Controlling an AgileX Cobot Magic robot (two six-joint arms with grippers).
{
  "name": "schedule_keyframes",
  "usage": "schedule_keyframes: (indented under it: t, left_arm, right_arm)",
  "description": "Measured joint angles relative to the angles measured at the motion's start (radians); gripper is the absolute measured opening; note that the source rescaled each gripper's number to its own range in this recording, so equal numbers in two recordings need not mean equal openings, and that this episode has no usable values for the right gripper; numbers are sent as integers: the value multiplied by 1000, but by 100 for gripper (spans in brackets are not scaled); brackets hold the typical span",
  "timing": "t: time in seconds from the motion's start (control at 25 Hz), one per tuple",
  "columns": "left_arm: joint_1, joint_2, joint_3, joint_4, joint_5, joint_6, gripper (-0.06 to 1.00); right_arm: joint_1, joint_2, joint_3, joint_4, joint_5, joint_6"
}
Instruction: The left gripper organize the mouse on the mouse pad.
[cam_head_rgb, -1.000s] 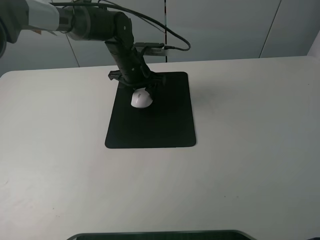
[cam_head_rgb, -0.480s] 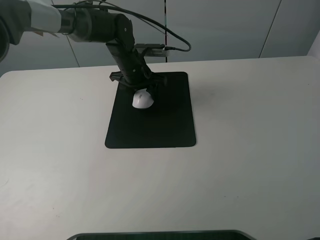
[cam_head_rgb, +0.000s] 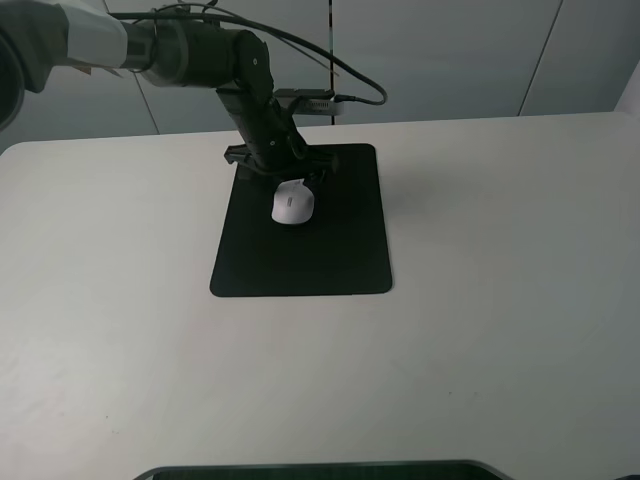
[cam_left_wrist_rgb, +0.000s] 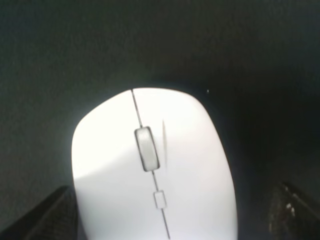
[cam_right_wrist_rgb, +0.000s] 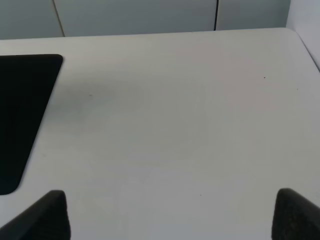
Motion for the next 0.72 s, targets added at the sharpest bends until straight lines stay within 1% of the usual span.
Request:
schedule_keyframes:
  t: [0.28, 0.48, 0.64, 0.72]
  left_arm:
    - [0, 0, 0, -2, 1, 60, 97]
    - [0, 0, 0, -2, 12, 72, 97]
    - [0, 0, -6, 3, 51, 76, 98]
    - [0, 0, -23, 9, 86, 76, 98]
  right_arm:
    - [0, 0, 0, 0, 0, 0]
    - [0, 0, 0, 0, 0, 0]
    - [0, 0, 0, 0, 0, 0]
    - [0, 0, 0, 0, 0, 0]
